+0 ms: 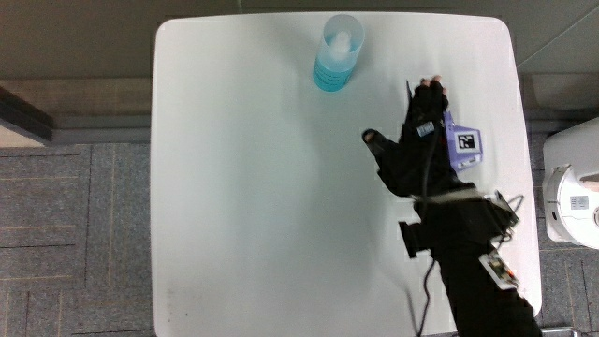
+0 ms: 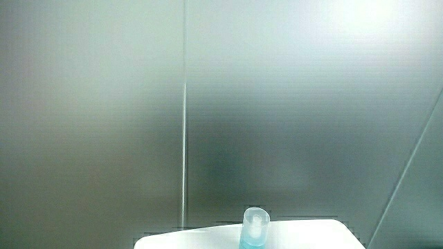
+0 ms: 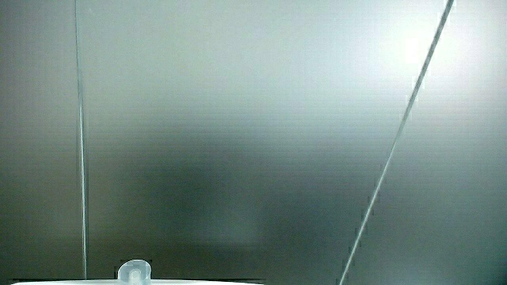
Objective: Pick cleaning spray
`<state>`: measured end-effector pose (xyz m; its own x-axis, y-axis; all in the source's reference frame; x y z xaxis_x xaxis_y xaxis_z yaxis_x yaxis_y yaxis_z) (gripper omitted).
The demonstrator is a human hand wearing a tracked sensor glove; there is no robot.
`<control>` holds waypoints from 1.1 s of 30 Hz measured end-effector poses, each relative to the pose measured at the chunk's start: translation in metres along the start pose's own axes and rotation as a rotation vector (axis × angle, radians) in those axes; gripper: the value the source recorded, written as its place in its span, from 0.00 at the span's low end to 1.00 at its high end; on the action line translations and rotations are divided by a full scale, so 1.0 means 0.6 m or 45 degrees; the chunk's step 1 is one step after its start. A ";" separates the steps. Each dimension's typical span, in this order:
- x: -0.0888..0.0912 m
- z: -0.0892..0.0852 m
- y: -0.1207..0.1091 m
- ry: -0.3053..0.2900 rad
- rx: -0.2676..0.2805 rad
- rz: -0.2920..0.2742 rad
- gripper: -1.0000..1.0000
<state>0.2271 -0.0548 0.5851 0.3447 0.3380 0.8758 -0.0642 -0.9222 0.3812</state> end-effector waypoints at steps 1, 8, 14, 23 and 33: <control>-0.006 -0.002 0.005 0.039 -0.001 0.071 0.50; -0.037 -0.013 0.031 0.181 -0.043 0.159 0.50; -0.056 -0.013 0.051 0.216 -0.036 0.210 0.50; -0.083 -0.017 0.053 0.246 -0.057 0.250 0.50; -0.088 -0.019 0.073 0.357 -0.167 0.326 0.50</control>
<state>0.1957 -0.1108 0.5591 0.0342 0.1555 0.9872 -0.2397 -0.9577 0.1592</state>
